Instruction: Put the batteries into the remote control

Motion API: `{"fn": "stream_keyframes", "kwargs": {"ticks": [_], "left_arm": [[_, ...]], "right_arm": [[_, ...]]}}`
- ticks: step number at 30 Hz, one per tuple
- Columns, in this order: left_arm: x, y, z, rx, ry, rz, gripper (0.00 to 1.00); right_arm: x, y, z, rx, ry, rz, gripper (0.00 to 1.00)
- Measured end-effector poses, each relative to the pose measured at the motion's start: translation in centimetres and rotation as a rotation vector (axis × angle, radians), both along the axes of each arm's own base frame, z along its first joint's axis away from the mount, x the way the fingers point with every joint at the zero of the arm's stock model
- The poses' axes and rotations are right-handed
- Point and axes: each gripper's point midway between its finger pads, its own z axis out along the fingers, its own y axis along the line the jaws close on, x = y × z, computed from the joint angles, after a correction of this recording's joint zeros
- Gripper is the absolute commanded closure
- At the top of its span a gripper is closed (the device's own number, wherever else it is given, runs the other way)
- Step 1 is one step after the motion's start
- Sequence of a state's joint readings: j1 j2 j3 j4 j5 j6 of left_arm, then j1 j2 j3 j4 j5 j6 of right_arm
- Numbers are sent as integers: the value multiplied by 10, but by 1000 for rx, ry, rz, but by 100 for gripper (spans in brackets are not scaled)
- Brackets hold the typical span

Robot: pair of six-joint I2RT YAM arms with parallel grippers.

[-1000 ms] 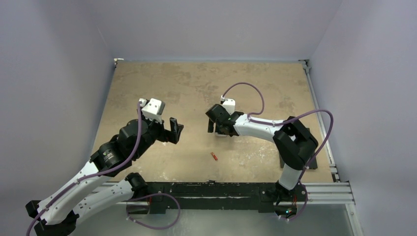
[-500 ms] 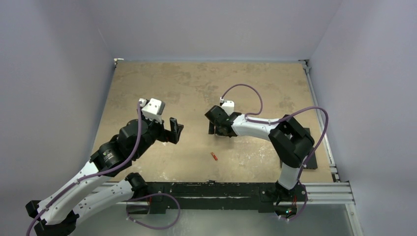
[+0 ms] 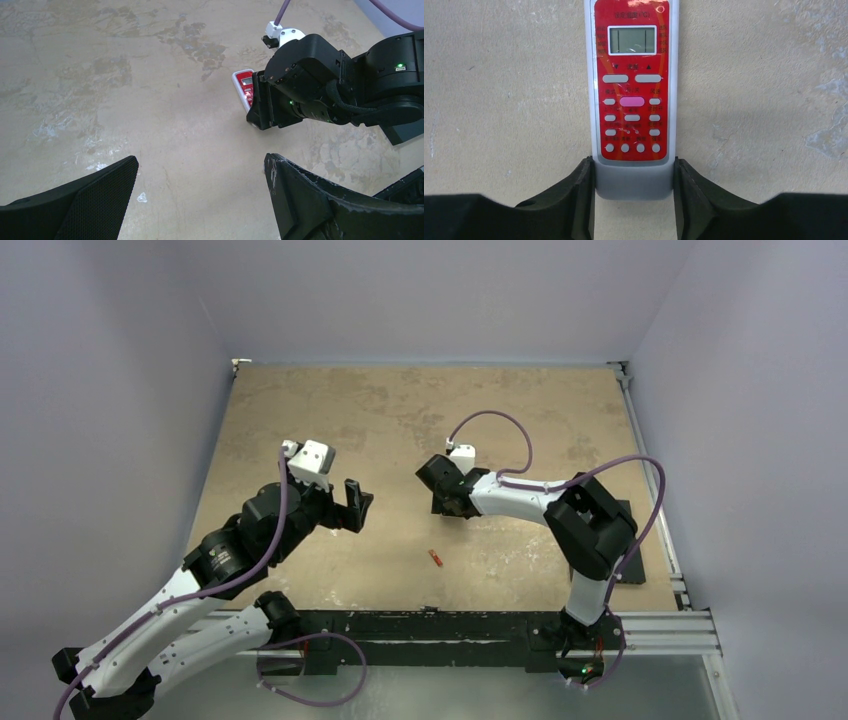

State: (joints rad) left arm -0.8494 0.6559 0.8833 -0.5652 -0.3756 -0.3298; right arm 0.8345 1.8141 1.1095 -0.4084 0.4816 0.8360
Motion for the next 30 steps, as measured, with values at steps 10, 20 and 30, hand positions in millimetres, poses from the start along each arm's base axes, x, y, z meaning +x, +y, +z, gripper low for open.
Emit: {"fn": "stream_keyframes", "kwargs": {"ticks": [10, 20, 30], "left_arm": [[1, -1, -1, 4, 3, 0, 1], [3, -1, -4, 15, 11, 11, 1], [5, -2, -7, 1, 29, 32, 1]], "right_arm": [[0, -1, 1, -13, 1, 17, 100], [-2, -4, 43, 26, -65, 72, 100], [-26, -9, 67, 66, -79, 244, 100]]}}
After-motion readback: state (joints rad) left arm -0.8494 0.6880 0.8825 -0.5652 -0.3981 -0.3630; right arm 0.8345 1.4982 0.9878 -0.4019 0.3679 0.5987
